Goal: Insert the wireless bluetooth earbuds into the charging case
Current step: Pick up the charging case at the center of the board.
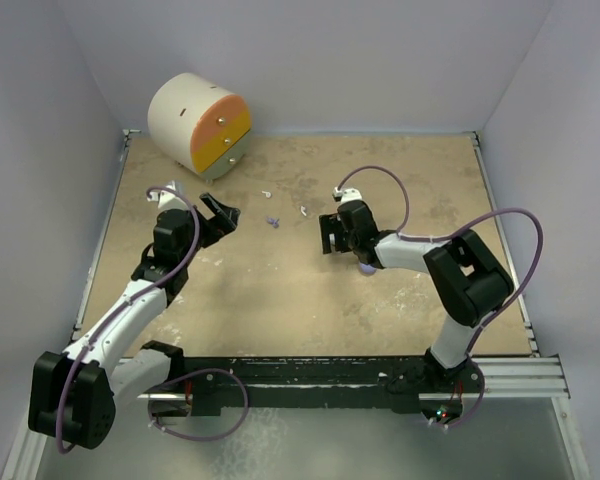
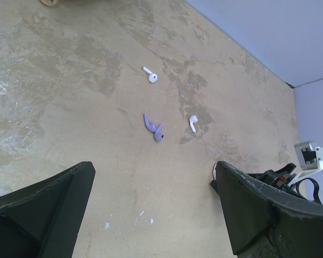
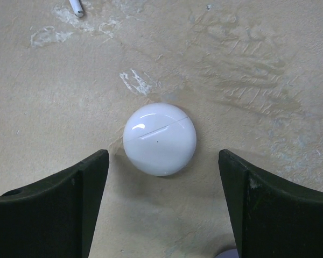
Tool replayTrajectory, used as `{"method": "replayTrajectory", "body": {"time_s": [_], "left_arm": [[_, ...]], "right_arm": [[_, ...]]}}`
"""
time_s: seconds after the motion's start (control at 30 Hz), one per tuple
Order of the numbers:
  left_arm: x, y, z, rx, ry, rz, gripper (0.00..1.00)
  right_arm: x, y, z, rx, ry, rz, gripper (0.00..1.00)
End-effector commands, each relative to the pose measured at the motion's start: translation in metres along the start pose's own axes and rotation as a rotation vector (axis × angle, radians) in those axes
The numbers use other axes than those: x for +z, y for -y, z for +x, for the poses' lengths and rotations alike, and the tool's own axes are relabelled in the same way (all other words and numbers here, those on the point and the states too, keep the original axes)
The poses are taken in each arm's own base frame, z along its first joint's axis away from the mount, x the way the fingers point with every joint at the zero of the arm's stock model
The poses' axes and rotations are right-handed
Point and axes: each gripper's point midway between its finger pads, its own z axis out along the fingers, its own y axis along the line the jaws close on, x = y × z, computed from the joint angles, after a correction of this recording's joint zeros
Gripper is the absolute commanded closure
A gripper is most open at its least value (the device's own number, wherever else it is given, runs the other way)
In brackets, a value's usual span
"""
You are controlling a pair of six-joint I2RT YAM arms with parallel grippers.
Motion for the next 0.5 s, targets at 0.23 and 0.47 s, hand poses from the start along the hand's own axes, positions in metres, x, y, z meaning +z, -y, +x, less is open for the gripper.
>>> {"method": "replayTrajectory", "body": {"time_s": [0.23, 0.47], "left_arm": [[0.003, 0.01, -0.012, 0.014, 0.052, 0.035, 0.05], [0.005, 0.008, -0.01, 0.013, 0.047, 0.032, 0.05]], "right_arm": [[0.006, 0.003, -0.012, 0.004, 0.001, 0.056, 0.22], [0.01, 0.003, -0.007, -0.01, -0.024, 0.071, 0.36]]}}
